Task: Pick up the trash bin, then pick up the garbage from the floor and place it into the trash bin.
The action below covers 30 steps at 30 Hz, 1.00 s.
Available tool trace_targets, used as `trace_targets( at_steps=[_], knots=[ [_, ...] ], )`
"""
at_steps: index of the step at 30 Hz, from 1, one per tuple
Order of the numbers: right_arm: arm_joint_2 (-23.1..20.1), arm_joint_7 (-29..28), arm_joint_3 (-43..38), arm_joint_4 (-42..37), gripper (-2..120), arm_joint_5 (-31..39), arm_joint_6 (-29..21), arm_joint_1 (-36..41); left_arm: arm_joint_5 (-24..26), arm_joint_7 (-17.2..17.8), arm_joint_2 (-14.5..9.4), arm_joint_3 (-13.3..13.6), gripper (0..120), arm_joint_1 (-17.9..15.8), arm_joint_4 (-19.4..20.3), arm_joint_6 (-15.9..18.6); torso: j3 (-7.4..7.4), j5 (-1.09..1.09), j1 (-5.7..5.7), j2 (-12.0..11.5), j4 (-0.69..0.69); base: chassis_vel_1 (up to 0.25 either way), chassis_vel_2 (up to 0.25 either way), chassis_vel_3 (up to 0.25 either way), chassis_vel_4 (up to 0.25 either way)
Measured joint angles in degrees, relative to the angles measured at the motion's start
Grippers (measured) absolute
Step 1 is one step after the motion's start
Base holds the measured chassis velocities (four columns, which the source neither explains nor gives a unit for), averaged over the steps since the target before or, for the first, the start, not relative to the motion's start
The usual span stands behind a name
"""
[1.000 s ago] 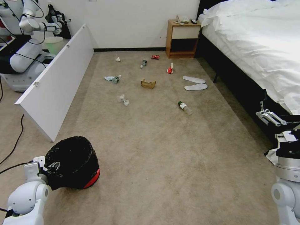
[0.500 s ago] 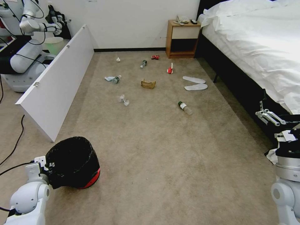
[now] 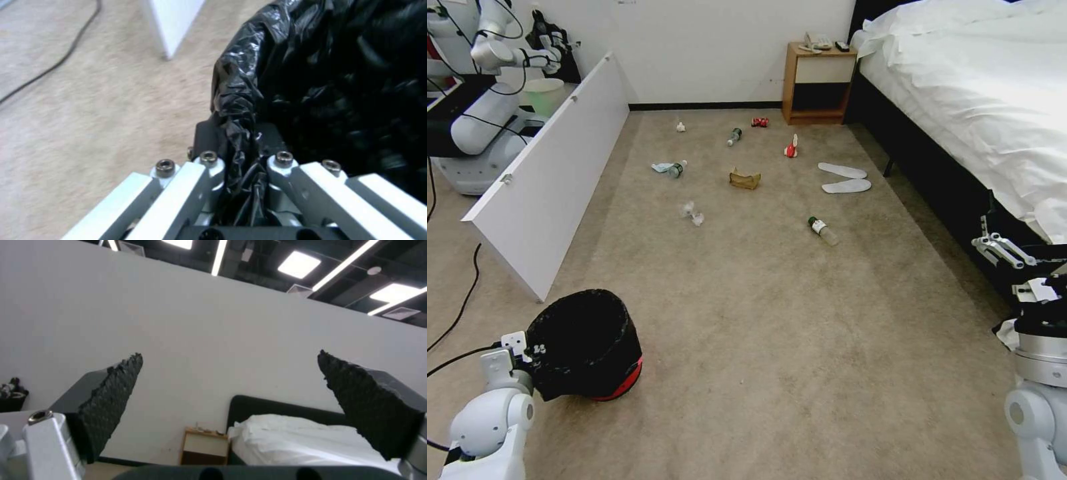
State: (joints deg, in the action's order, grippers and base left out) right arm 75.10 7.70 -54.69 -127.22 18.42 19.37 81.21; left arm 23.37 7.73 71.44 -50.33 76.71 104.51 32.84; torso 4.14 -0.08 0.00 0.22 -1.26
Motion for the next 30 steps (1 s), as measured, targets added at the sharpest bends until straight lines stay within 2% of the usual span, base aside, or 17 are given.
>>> trace_targets(
  at_steps=[1,3,4,6,7,9,10,12,13,14,17,20,21,23,30],
  knots=[
    [0.0,0.0,0.0,0.0,100,0.0,0.0,0.0,0.0,0.0,0.0,0.0,4,0.0,0.0,0.0,0.00,0.00,0.00,0.0,0.00,0.000,0.000,0.000,0.000],
    [0.1,0.0,0.0,0.0,100,-0.2,0.0,0.1,2.6,1.0,0.0,0.1,3,0.4,3.8,0.1,0.00,0.02,0.00,0.0,0.05,0.000,0.000,0.000,0.000],
    [0.1,0.0,0.0,0.0,100,-0.2,0.0,0.1,2.6,1.0,0.0,0.1,3,0.4,3.8,0.1,0.00,0.02,0.00,0.0,0.05,0.000,0.000,0.000,0.000],
    [0.2,0.0,0.0,-0.2,100,-0.2,0.0,0.2,3.5,1.8,0.0,0.2,3,0.9,7.1,0.2,0.00,0.05,0.00,0.0,0.08,0.000,0.000,0.000,0.000],
    [0.2,0.0,0.0,-0.2,100,-0.2,0.0,0.2,3.5,1.8,0.0,0.2,3,0.9,7.1,0.2,0.00,0.05,0.00,0.0,0.08,0.000,0.000,0.000,0.000],
    [0.2,0.0,0.0,-0.3,100,-0.3,0.0,0.3,4.6,2.4,0.1,0.3,3,1.6,11.4,0.8,-0.01,0.06,0.00,0.0,0.08,0.000,0.000,0.000,0.000],
    [0.2,0.0,0.0,-0.3,100,-0.3,0.0,0.3,4.6,2.4,0.1,0.3,3,1.6,11.4,0.8,-0.01,0.06,0.00,0.0,0.08,0.000,0.000,0.000,0.000],
    [0.2,0.0,0.0,-0.4,100,-0.3,0.0,0.4,5.7,3.2,-0.1,0.3,3,1.9,14.8,1.4,-0.01,0.07,0.00,0.0,0.06,0.000,0.000,0.000,0.000],
    [0.2,0.0,0.0,-0.4,100,-0.3,0.0,0.4,5.7,3.2,-0.1,0.3,3,1.9,14.8,1.4,-0.01,0.07,0.00,0.0,0.06,0.000,0.000,0.000,0.000],
    [0.3,0.0,0.0,-0.6,100,-0.3,0.0,0.5,6.4,3.9,-0.4,0.3,3,2.1,17.4,1.9,-0.01,0.08,0.00,0.0,0.06,0.000,0.000,0.000,0.000],
    [0.4,-0.2,0.0,-0.7,100,-0.4,-0.1,0.6,6.9,4.4,-0.6,0.2,3,2.2,19.2,2.3,-0.01,0.08,0.00,0.0,0.07,0.000,0.000,0.000,0.000],
    [0.5,-2.3,0.1,-1.2,100,-0.9,-0.9,0.8,8.6,5.1,-1.2,0.1,3,2.7,25.2,3.3,-0.02,0.09,0.00,0.0,0.07,0.000,0.000,0.000,0.000],
    [0.5,-2.3,0.1,-1.2,100,-0.9,-0.9,0.8,8.6,5.1,-1.2,0.1,3,2.7,25.2,3.3,-0.02,0.09,0.00,0.0,0.07,0.000,0.000,0.000,0.000],
    [0.4,-3.5,0.0,-1.4,100,-1.0,-1.7,1.0,9.7,5.1,-1.4,0.1,3,3.0,28.0,3.8,-0.02,0.09,0.00,0.0,0.07,0.000,0.000,0.000,0.000],
    [0.3,-6.5,-0.1,-2.2,100,-0.2,-3.4,1.2,12.4,4.2,-1.7,0.3,3,3.1,31.2,4.1,-0.02,0.08,0.00,0.0,0.07,0.000,0.000,0.000,0.000]
  ],
)
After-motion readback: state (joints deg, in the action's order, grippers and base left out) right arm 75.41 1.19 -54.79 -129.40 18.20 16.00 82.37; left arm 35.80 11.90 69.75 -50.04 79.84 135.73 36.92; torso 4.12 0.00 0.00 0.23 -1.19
